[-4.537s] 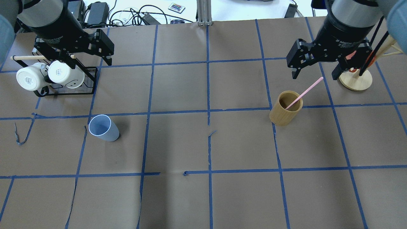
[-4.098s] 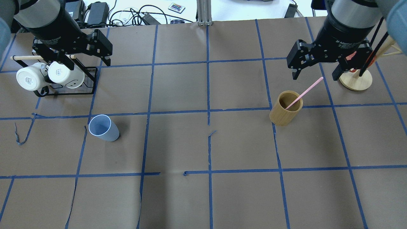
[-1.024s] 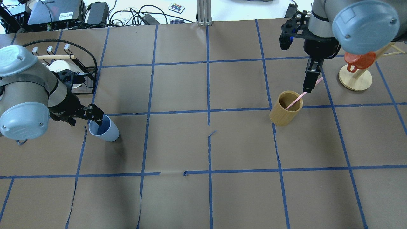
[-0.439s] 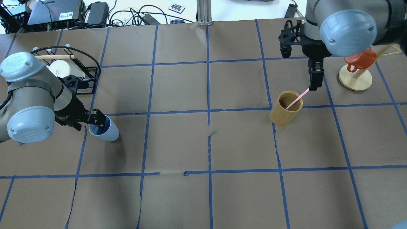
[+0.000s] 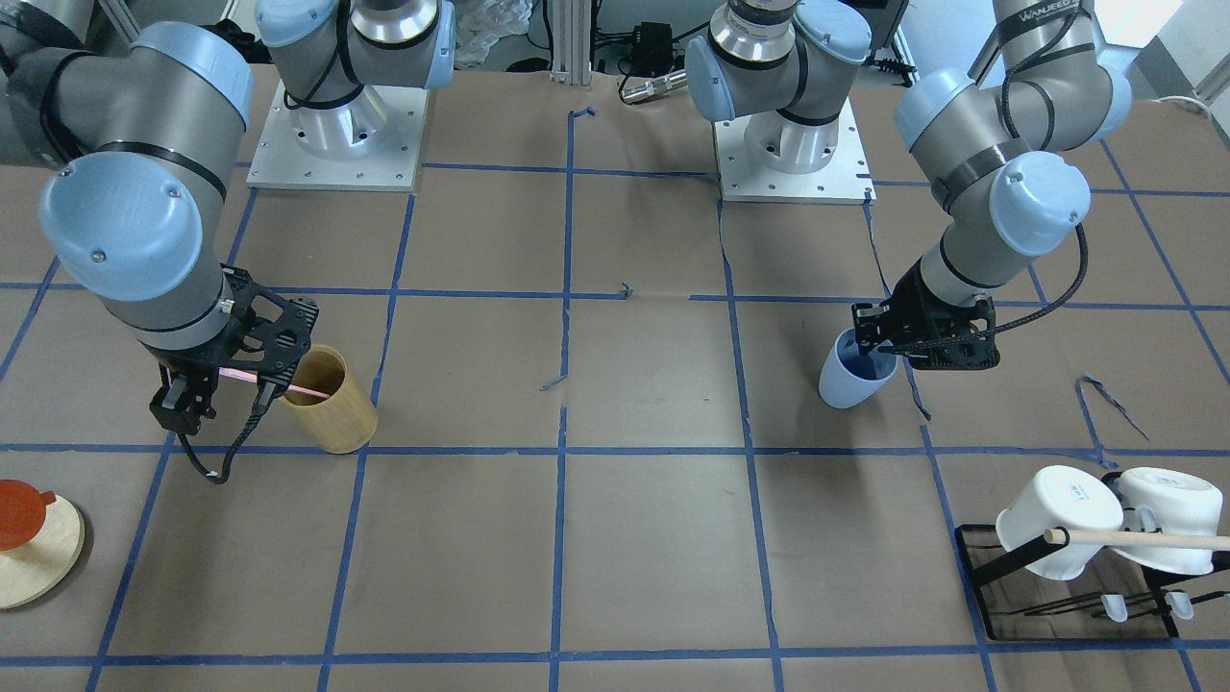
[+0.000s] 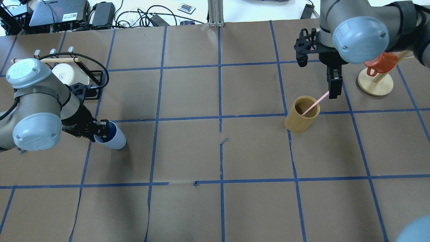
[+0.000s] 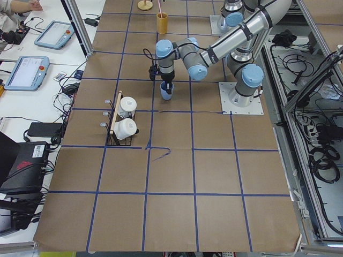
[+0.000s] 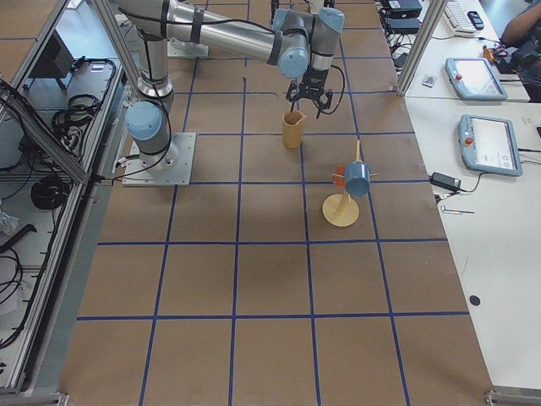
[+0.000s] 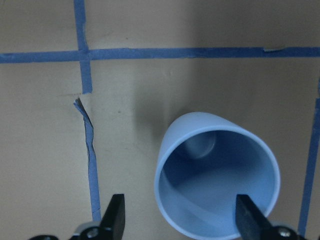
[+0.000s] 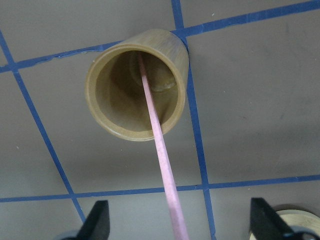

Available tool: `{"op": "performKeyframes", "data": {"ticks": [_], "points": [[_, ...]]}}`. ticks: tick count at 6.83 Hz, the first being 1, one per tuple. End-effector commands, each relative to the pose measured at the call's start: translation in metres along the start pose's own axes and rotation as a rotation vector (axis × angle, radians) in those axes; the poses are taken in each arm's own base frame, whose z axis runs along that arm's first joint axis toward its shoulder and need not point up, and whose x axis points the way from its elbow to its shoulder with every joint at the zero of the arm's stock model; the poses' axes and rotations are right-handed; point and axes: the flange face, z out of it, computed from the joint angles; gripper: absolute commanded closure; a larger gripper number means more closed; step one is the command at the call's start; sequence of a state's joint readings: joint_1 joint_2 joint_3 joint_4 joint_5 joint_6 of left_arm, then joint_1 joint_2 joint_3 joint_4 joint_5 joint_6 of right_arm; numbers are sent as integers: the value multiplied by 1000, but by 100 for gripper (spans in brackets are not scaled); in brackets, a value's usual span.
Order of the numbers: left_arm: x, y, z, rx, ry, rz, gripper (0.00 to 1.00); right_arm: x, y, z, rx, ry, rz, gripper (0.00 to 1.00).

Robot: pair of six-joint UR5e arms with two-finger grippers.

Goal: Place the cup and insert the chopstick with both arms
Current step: 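Grasp the blue cup rim with the left gripper while the right grasps the chopstick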

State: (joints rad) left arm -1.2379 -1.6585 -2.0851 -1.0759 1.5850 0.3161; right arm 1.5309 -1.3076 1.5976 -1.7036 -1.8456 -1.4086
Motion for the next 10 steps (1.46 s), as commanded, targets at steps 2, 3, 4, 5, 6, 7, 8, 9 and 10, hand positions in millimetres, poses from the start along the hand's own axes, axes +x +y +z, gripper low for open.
{"op": "performKeyframes", "data": {"ticks": [2,3,4,5,6,7,8,9,10], "points": [[18,-3,-17,40,-9,-57,100,-3,-2,11,-12,-20,-4,32],[51,-6,-37,73,-4,-27,100,-3,-2,11,-14,-19,-4,43],[113,-4,-46,83,-4,-78,100,-3,-2,12,-16,-21,-5,49],[178,0,-55,106,-9,-115,100,-4,-1,11,-16,-21,-5,55],[231,13,-48,99,-12,-90,100,-4,-1,11,-16,-22,-4,63],[263,22,-38,90,1,-126,100,-4,-1,10,-14,-22,-1,67],[295,27,-32,98,78,-210,100,-3,-1,7,-12,-17,7,68],[317,32,-16,71,93,-185,100,-3,0,6,-10,-16,9,70],[324,31,-2,52,84,-203,100,-3,0,5,-10,-16,11,75]]}}
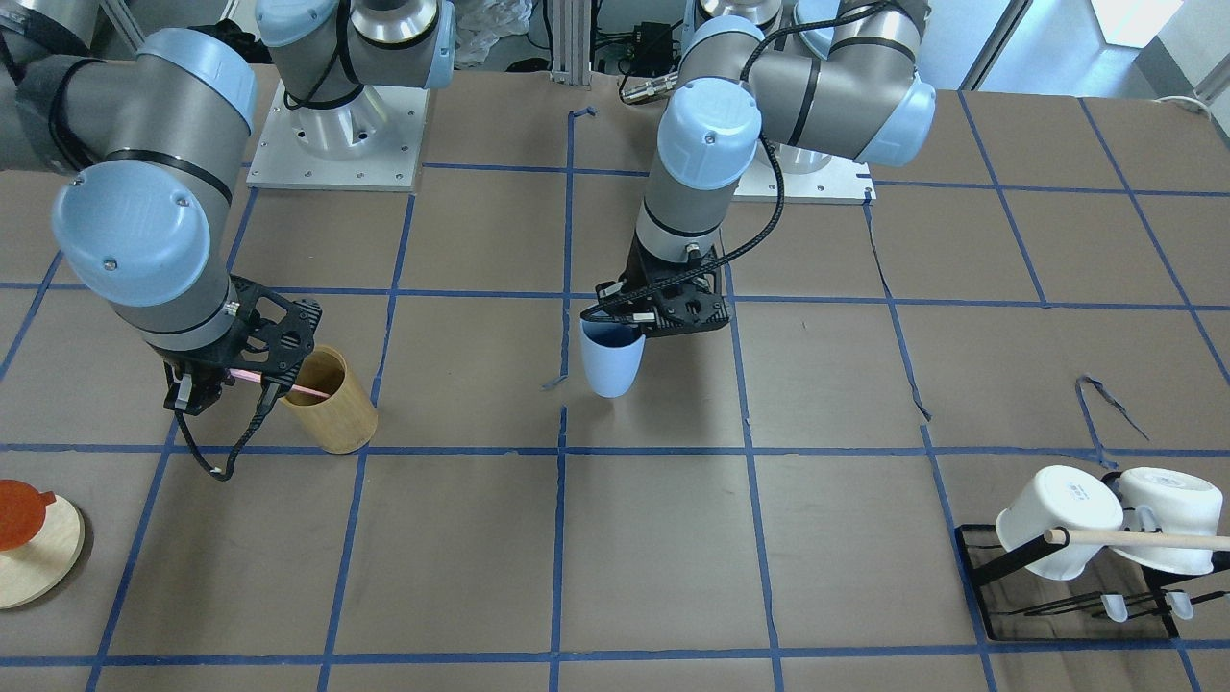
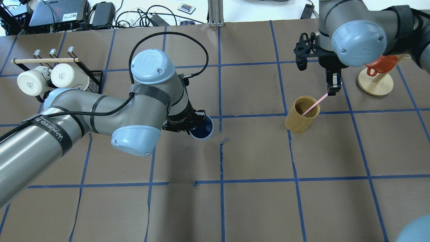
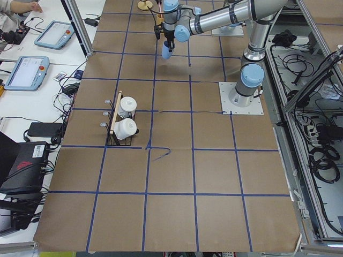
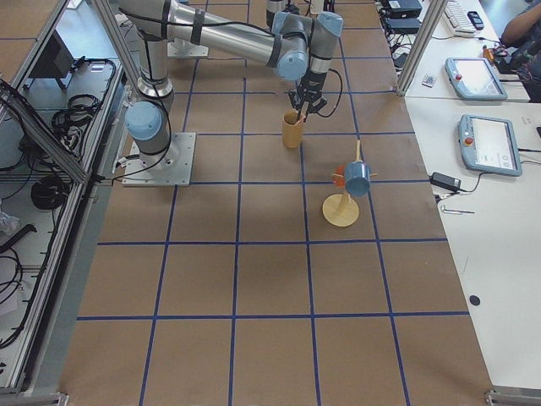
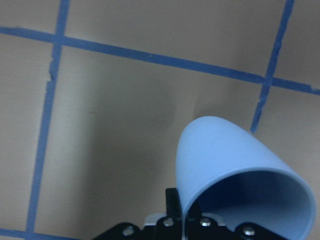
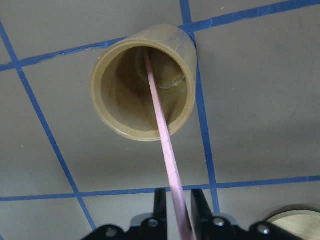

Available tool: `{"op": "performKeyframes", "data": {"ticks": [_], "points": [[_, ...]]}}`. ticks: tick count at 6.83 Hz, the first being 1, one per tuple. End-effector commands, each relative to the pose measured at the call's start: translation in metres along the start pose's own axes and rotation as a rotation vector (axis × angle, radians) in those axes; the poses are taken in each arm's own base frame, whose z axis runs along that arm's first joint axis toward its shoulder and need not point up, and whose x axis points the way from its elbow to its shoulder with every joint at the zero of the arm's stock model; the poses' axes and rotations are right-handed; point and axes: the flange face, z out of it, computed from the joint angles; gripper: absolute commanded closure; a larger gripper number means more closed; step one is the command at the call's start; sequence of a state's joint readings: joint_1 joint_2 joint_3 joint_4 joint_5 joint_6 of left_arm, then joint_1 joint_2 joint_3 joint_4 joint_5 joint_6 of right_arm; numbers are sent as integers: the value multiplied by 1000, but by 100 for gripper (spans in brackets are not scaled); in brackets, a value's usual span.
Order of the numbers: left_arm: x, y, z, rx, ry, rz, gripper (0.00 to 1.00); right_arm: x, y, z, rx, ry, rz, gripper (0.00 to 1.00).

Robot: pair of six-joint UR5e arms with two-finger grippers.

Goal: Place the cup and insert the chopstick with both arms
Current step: 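Grasp the blue cup rim with the left gripper while the right grasps the chopstick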

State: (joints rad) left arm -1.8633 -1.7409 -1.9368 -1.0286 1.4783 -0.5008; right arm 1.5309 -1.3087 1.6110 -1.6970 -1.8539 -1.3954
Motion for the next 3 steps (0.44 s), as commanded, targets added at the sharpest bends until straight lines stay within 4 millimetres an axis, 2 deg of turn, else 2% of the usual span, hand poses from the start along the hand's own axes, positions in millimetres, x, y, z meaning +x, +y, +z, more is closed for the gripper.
{"op": "performKeyframes", "data": {"ticks": [1,2,3], "points": [[20,4,26,-16,6,-32,100,-1,1,-3,2,4,4,77],[22,-1,27,1,17,-31,100,-2,1,-4,7,3,5,78],[31,-12,15,31,37,-26,100,-3,1,-5,14,3,7,83]]}}
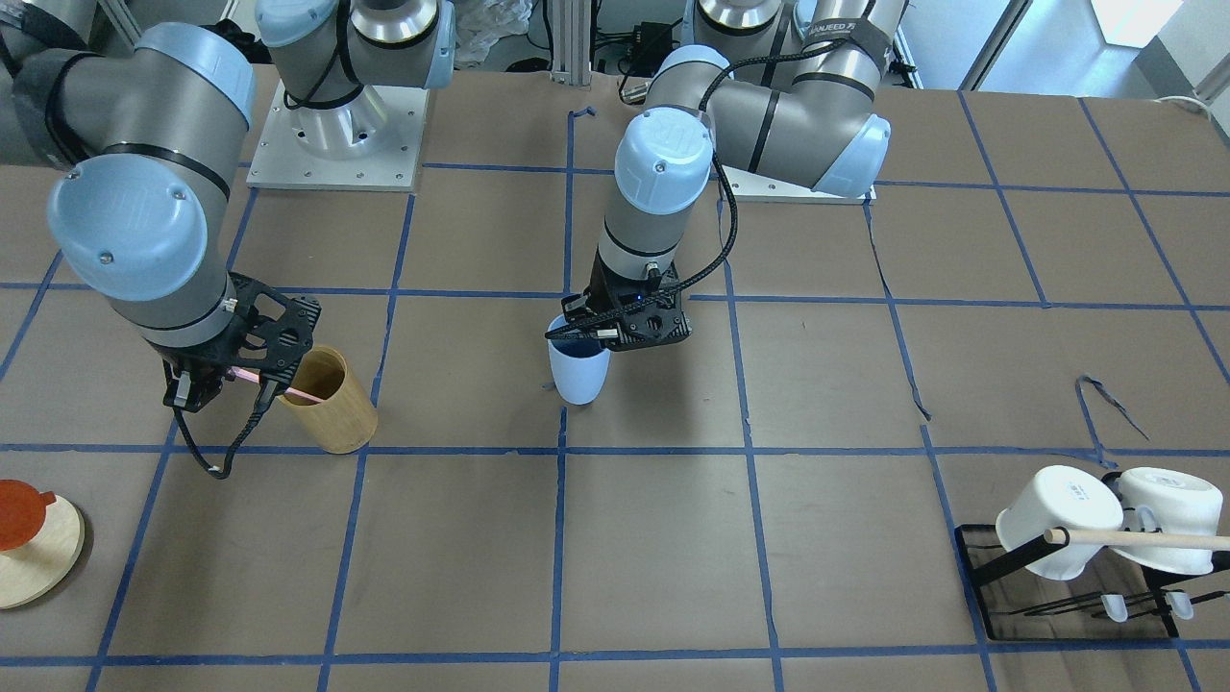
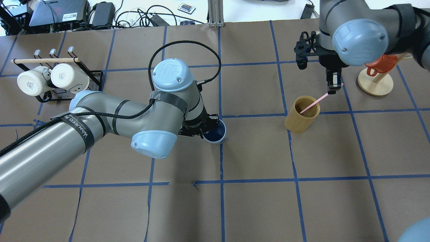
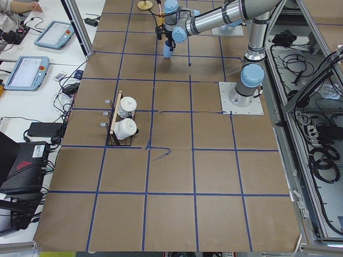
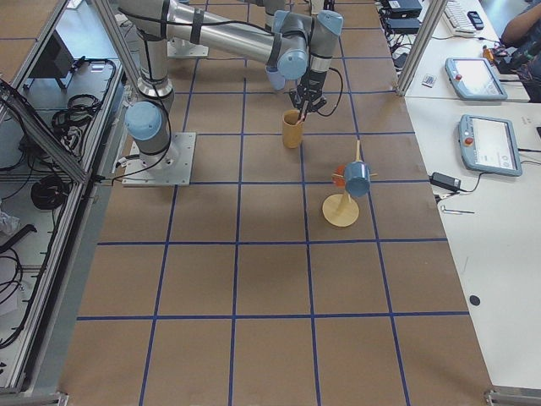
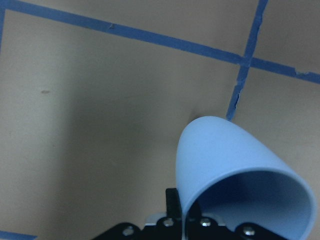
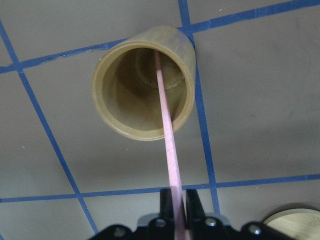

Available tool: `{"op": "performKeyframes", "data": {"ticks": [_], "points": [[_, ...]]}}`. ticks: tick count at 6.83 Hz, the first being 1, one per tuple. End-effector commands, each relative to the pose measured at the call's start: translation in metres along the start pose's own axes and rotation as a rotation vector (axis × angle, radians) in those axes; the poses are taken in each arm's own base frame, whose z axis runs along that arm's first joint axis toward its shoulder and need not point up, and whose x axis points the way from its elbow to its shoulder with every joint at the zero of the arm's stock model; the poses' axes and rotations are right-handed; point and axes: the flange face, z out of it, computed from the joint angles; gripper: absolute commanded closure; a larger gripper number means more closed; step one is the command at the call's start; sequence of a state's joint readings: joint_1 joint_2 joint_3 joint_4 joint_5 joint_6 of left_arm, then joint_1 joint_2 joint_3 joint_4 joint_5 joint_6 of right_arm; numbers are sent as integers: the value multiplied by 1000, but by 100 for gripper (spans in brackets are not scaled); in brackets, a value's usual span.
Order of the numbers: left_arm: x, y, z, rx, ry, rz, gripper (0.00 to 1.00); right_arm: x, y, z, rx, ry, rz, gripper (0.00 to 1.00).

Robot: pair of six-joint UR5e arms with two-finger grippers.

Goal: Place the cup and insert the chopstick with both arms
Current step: 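Slide the blue cup toward the table center with the left gripper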

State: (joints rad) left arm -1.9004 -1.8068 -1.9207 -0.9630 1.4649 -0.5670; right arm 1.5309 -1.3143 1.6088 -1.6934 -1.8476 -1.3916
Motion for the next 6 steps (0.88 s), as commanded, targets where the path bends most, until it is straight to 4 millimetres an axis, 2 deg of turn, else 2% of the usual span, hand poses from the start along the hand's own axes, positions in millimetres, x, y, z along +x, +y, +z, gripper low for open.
{"op": "performKeyframes", "data": {"ticks": [1,3,4,6], "points": [[14,-18,-8,34,22,2,100,-1,0,-3,7,2,3,88],[24,-36,-3,42,22,-12,100,-6,0,-11,7,17,2,88],[26,-41,5,33,16,-13,100,-11,4,-18,5,28,7,88],[26,-42,12,25,11,-10,100,-23,9,-36,8,48,12,92]]}}
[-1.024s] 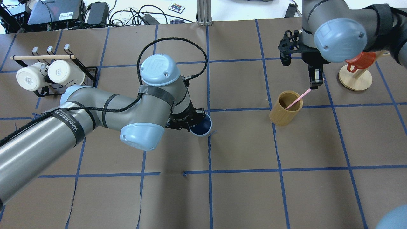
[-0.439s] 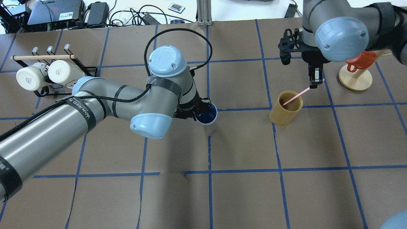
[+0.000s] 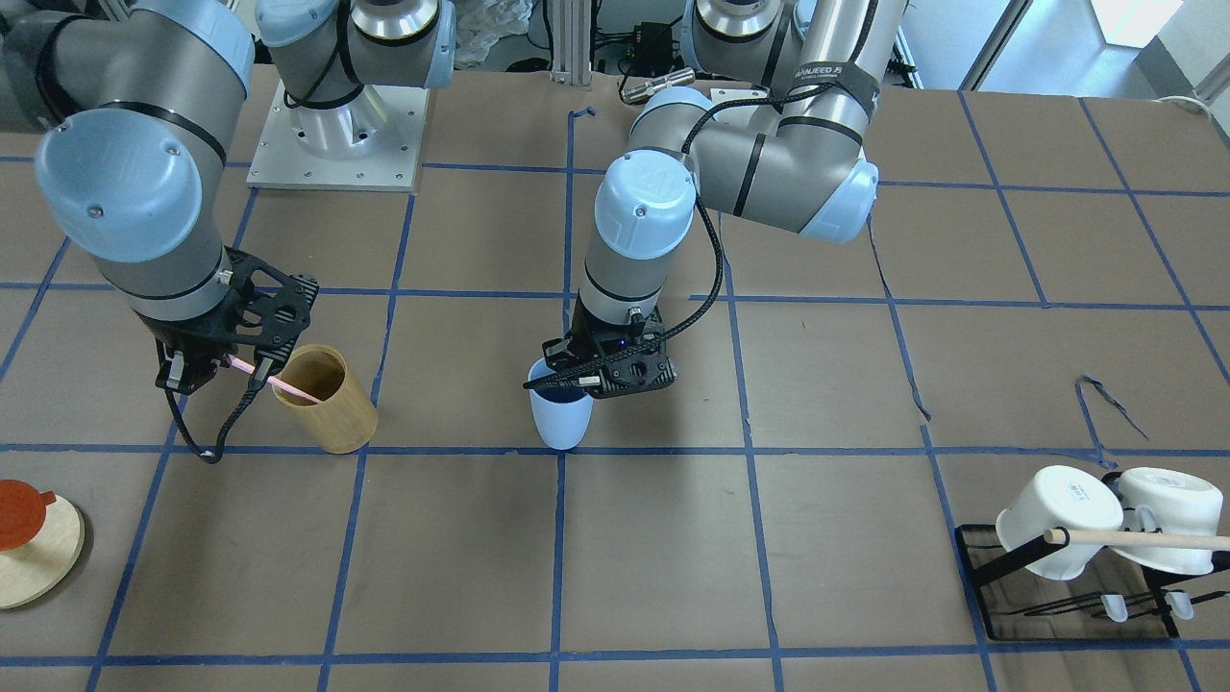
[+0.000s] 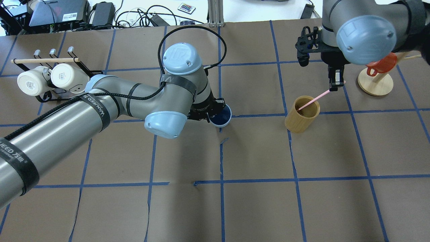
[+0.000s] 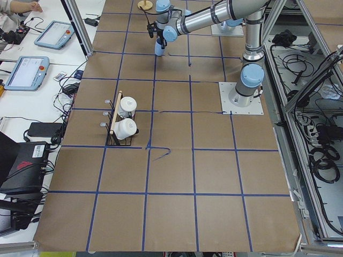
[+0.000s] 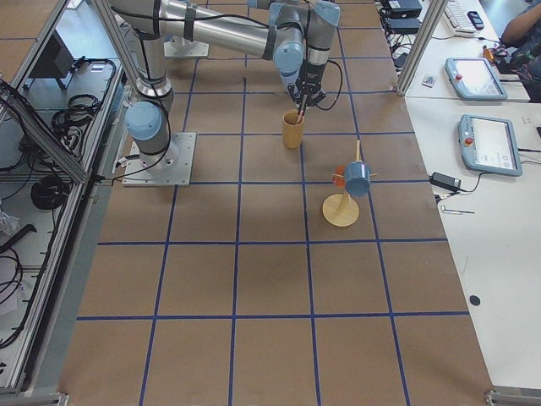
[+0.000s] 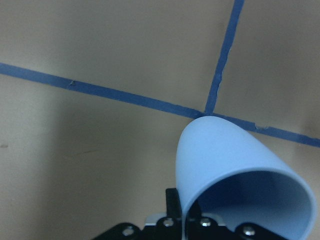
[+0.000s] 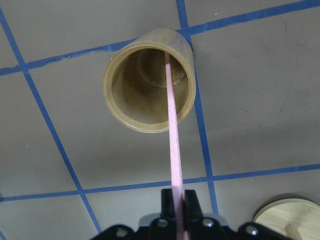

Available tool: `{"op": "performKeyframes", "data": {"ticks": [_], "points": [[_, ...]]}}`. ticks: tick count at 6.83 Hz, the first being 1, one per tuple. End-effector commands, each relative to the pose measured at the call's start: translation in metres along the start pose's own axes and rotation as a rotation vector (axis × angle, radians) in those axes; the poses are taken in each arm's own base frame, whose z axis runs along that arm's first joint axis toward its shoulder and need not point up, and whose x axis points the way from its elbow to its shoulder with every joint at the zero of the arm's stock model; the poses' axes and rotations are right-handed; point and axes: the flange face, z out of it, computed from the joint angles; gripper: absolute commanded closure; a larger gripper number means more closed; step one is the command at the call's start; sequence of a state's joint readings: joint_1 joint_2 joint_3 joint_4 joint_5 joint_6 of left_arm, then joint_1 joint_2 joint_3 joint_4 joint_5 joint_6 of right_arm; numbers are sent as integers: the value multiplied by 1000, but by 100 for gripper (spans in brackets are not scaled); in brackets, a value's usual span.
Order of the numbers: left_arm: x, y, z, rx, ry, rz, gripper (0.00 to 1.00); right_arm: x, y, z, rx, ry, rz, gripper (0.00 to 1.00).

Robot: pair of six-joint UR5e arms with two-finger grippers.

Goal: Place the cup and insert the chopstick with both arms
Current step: 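Slide the blue cup toward the table center with the left gripper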

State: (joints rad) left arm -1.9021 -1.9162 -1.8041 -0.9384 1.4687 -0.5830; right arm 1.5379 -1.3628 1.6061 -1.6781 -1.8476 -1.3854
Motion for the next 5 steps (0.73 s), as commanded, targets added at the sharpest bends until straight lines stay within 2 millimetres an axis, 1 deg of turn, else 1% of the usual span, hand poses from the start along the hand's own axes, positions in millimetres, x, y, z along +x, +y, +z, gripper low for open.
{"op": "performKeyframes", "data": {"ticks": [1,2,3,4,5], "points": [[1,-3,2,3,-2,0,64,-16,8,-24,6,32,15,92],[4,-6,-15,32,15,4,49,-23,13,-32,2,33,16,92],[3,-14,-38,64,18,6,44,-26,18,-47,0,30,16,92],[-17,-41,-57,107,1,-35,36,-26,23,-70,1,30,14,92],[-42,-62,-89,115,-6,-10,27,-28,30,-93,2,26,13,92]]}}
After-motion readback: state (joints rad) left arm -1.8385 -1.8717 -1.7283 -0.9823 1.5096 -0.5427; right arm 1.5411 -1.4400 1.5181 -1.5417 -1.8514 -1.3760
